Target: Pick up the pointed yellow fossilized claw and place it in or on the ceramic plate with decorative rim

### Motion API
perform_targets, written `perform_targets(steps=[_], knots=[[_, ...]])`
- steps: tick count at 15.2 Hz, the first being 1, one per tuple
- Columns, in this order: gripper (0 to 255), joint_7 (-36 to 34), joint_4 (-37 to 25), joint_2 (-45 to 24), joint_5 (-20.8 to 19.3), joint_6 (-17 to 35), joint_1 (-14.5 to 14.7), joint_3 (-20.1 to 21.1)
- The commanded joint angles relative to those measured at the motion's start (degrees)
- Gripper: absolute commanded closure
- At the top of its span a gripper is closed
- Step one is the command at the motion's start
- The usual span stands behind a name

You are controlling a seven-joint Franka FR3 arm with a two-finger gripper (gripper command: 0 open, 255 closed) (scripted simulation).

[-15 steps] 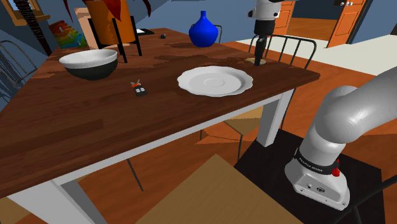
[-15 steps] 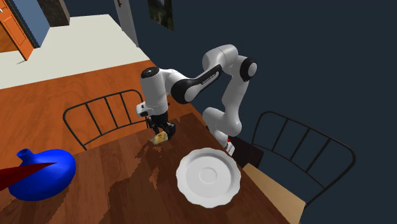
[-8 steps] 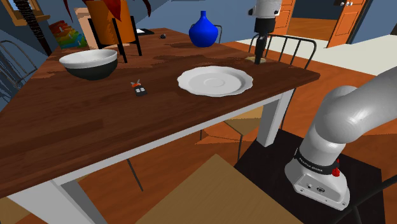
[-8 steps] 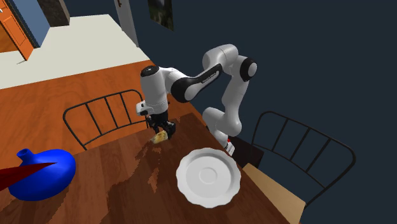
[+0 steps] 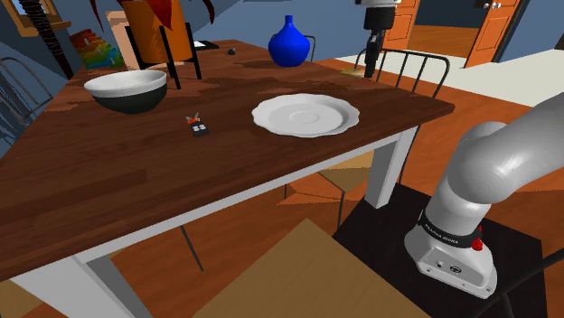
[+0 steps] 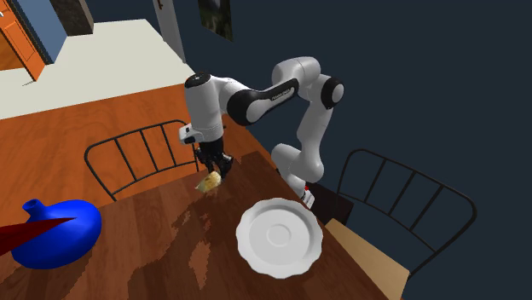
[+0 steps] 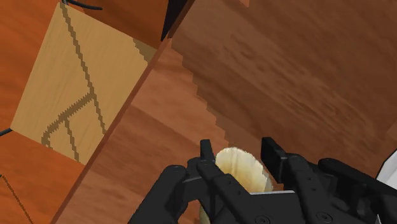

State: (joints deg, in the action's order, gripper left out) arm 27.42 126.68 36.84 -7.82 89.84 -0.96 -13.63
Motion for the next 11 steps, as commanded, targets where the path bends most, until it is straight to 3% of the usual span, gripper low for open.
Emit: perform_targets(steps=[1,6,7,11], knots=[[255,0.07,-1.79,-0.37,0.14,-1.44,0.08,0.12],[255,0.16,-4.44,-1.00,0.34,-3.45,0.21,0.29],[0,0.16,-4.44,-1.00,0.34,-3.45,0.21,0.29],[0,-3.33,-5.75,-7.11,1.65,0.79,1.63,2.28]])
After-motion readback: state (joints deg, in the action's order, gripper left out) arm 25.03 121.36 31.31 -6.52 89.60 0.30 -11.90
